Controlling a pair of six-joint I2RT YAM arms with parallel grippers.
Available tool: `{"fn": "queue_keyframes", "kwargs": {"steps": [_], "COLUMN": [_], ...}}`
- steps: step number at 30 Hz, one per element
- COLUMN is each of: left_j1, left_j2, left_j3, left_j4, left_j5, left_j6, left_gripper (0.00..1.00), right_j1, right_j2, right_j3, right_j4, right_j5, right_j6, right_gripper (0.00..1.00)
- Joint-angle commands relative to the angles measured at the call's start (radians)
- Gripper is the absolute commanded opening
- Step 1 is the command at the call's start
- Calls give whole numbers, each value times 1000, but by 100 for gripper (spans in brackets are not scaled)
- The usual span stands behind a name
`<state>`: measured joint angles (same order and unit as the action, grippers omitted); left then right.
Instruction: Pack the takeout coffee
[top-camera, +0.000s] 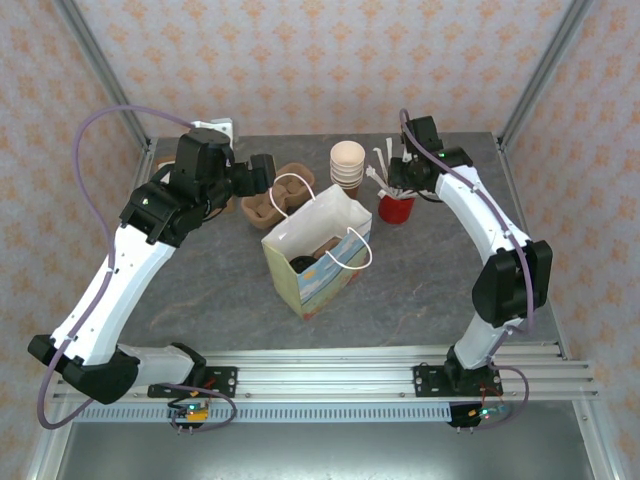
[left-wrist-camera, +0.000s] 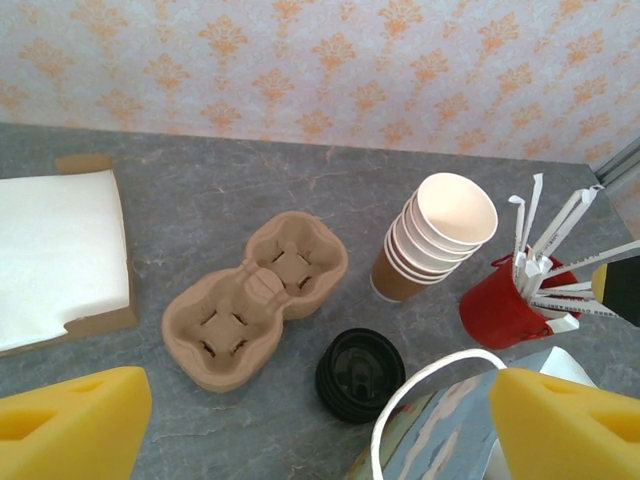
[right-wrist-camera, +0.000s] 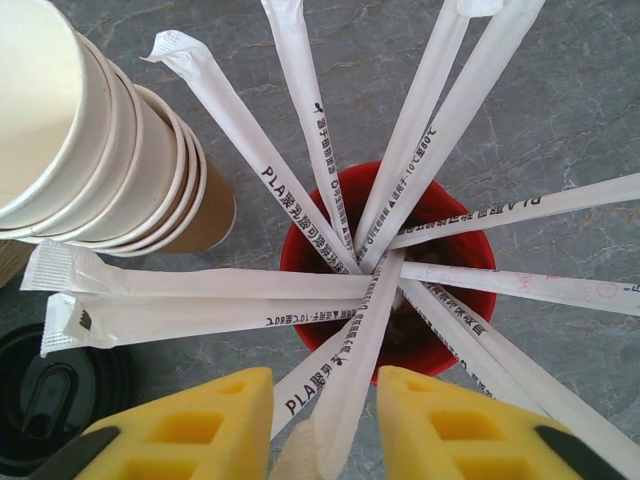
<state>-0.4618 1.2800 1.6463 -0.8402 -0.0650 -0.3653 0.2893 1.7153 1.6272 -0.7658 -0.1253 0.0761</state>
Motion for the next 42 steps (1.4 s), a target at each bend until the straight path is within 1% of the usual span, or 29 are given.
{"fn": "queue_keyframes", "kwargs": {"steps": [1, 4, 8, 22, 26, 30, 33, 35, 37, 38, 39, 42], "left_j1": [11, 12, 12, 12, 13, 14, 12, 12, 14, 13, 13, 13], "left_j2": [-9, -9, -8, -8, -12, -15, -23, -28, -31, -34, -37, -53], "left_j3": [-7, -9, -8, -16, -23, -26, -32, -36, -41, -45, -53, -80], "left_j4": [16, 13, 13, 6, 0, -9, -9, -13, -23, -29, -32, -38], "left_j5": [5, 7, 11, 15, 10, 11, 10, 7, -4, -12, -18, -47], "left_j6": [20, 21, 20, 33, 42, 46, 50, 54, 60, 62, 62, 60], "left_gripper": [89, 89, 89, 89, 89, 89, 89, 89, 89, 89, 89, 89], "right_j1": [3, 7, 13, 14, 16, 16, 15, 15, 17, 17, 20, 37], "right_j2": [5, -1, -31, -173, -245, -348, -430, -482, -525, -526, -562, -579], "right_j3": [13, 11, 21, 103, 113, 124, 148, 160, 171, 175, 180, 186], "right_j4": [-34, -37, -52, -153, -176, -189, -198, -190, -176, -165, -154, -125], "right_j5": [32, 30, 44, 64, 37, -8, -59, -120, -208, -268, -324, -501], "right_j6": [-5, -5, -6, -18, -15, -8, -1, -2, 4, 9, 18, 53], "right_gripper": [28, 22, 9, 11, 10, 9, 8, 7, 6, 6, 6, 5]}}
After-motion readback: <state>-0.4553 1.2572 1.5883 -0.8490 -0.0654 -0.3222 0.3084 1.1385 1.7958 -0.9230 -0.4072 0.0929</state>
